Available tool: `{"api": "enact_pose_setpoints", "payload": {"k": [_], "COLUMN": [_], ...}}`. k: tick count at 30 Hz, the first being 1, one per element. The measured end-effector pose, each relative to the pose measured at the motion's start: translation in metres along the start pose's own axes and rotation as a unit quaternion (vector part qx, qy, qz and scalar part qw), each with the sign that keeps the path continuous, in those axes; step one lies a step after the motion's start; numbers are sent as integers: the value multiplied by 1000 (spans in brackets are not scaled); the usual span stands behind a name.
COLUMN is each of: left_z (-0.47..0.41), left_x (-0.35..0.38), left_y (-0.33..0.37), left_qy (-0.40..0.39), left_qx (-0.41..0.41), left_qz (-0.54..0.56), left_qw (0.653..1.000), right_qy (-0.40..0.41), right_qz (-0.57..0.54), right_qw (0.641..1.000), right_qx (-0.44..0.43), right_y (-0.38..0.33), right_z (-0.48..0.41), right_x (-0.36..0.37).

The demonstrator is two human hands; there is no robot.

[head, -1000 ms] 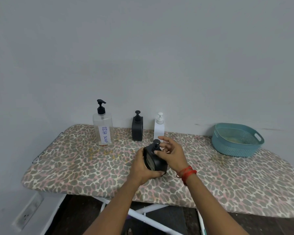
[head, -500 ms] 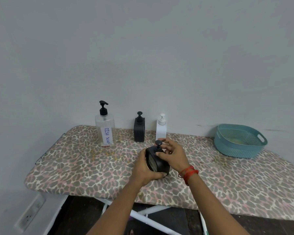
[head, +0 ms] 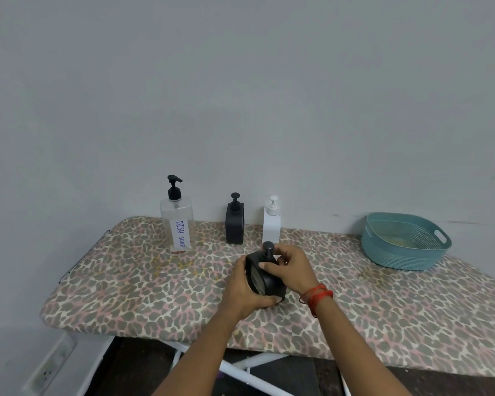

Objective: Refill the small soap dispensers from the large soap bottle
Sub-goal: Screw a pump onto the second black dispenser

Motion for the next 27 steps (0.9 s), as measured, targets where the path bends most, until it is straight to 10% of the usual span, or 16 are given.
{"api": "enact_pose_setpoints", "payload": {"k": [16,27], "left_z": [-1,-1], "left_x": [3,0], "left_y": [9,-3], "left_qy": [10,-12], "left_qx": [-6,1], "left_qz": [9,-4], "left_qw": [1000,1000], "right_qy": [234,123], "right_qz": [64,62], "right_qw": [970,988], "right_qx": [-1,-75], "right_y": [-18,-26], "right_z": [4,8], "right_x": [40,4]}}
Point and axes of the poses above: each hand's wrist, its own z-axis away from the middle knuckle, its own x-axis out of the palm, y = z × x, the point moved 2 cm from there along -z, towards the middle knuckle, and after that the axes turned 6 degrees about -y, right-handed, at the moved point
